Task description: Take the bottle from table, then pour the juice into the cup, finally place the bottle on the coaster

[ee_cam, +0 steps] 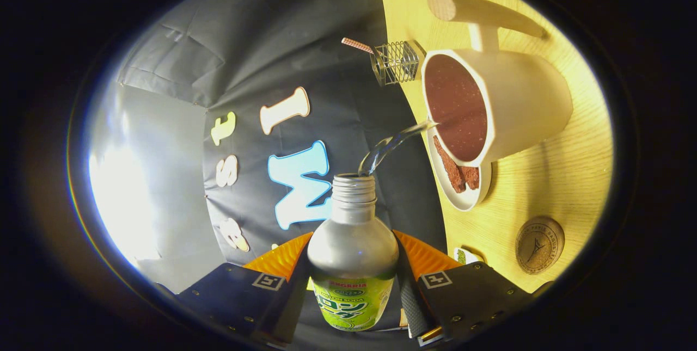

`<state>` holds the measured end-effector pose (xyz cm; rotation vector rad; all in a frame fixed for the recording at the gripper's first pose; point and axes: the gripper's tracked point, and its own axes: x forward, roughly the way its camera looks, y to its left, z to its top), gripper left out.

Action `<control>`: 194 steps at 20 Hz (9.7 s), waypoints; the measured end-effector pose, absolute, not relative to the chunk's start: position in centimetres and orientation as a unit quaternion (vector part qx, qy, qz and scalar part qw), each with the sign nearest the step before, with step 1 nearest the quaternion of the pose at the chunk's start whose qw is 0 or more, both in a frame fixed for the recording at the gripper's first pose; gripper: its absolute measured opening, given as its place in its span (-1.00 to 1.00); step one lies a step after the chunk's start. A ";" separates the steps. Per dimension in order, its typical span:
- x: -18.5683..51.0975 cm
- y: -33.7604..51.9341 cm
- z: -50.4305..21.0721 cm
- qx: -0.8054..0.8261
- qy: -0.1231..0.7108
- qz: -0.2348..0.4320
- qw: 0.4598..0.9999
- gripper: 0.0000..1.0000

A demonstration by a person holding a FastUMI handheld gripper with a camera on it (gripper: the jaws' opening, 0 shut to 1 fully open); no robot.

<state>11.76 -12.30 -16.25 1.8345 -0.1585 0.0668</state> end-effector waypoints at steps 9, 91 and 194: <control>11.7 -12.4 -16.1 0.801 -0.073 0.022 0.594 0.51; 12.2 -17.0 -19.3 0.865 -0.095 -0.052 0.489 0.51; 12.6 -4.4 -19.6 0.014 0.032 -0.027 0.999 0.98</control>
